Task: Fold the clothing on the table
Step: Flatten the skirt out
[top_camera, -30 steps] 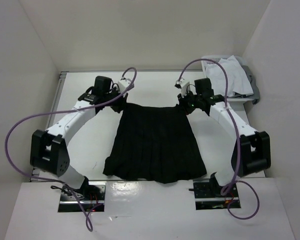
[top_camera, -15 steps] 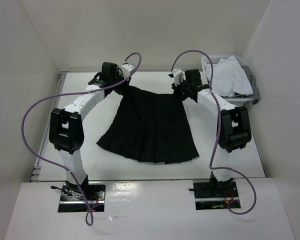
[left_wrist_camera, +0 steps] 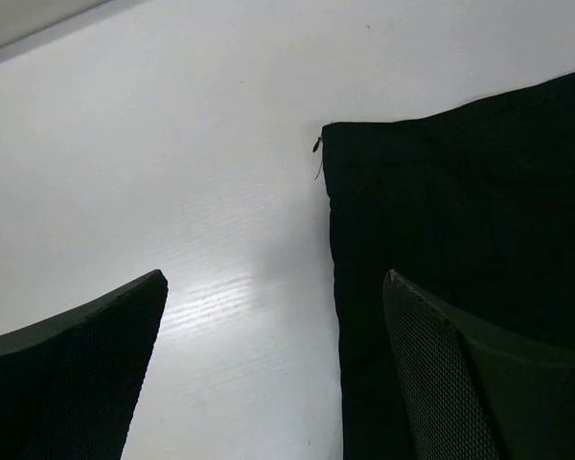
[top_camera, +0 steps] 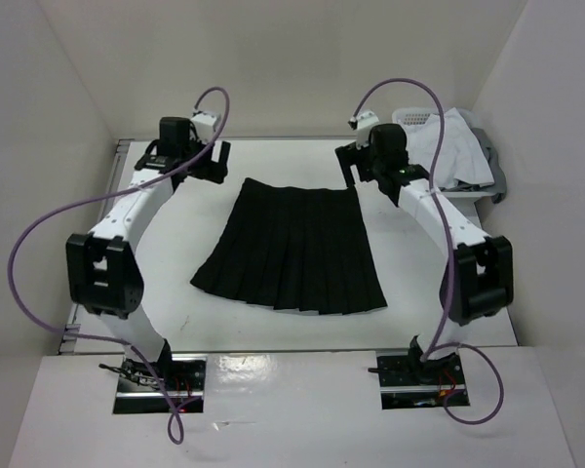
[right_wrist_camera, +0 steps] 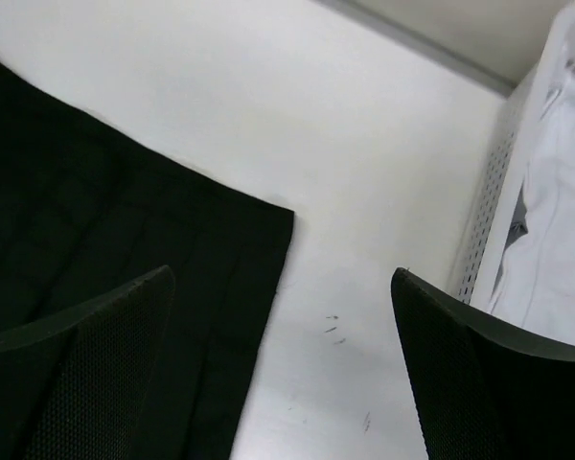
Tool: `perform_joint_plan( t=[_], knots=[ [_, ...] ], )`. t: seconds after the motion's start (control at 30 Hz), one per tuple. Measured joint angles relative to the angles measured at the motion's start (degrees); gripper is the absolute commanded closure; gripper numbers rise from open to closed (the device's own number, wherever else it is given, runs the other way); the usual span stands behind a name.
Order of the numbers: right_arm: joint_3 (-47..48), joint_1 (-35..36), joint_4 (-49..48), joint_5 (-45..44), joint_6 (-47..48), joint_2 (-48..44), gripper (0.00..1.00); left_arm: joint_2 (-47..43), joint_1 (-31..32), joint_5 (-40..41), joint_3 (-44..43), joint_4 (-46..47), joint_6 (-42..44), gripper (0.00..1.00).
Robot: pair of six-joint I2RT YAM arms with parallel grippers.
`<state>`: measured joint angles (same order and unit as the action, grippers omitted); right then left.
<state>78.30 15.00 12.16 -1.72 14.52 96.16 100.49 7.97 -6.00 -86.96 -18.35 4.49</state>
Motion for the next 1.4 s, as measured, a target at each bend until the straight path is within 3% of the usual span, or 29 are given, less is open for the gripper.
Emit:
perform_joint_plan(
  t=[0.17, 0.3, 0.57, 0.67, 0.87, 1.03, 1.4],
  knots=[
    [-1.7, 6.6, 2.7, 1.4, -2.6, -9.5, 0.01, -13.7, -0.8, -2.4, 5.5, -2.9, -2.2, 0.01],
    [-6.6, 10.3, 3.9, 2.1, -3.3, -10.7, 0.01, -20.0, 1.3, -5.0, 12.9, -2.3, -1.8, 0.01],
    [-7.6, 11.6, 13.5, 5.4, -3.1, -6.5, 0.01, -7.2, 4.9, -8.4, 15.7, -11.0, -1.4, 0.01],
    [-7.2, 14.3, 13.7, 5.9, -3.5, -4.1, 0.01, -11.3, 3.0, -8.2, 16.8, -12.7, -2.1, 0.01],
    [-0.1, 18.1, 13.6, 5.0, -9.4, 9.2, 0.01, -32.9, -5.6, -5.6, 17.0, -11.2, -5.2, 0.01],
    [5.0, 19.1, 13.5, 1.7, -16.1, 15.8, 0.01, -44.5, -7.5, -3.2, 21.6, -7.8, -6.4, 0.00],
    [13.3, 20.9, 12.7, -8.0, -27.9, 22.6, 0.01, -41.6, -9.4, -1.5, 27.1, -9.1, -6.4, 0.00]
  ],
)
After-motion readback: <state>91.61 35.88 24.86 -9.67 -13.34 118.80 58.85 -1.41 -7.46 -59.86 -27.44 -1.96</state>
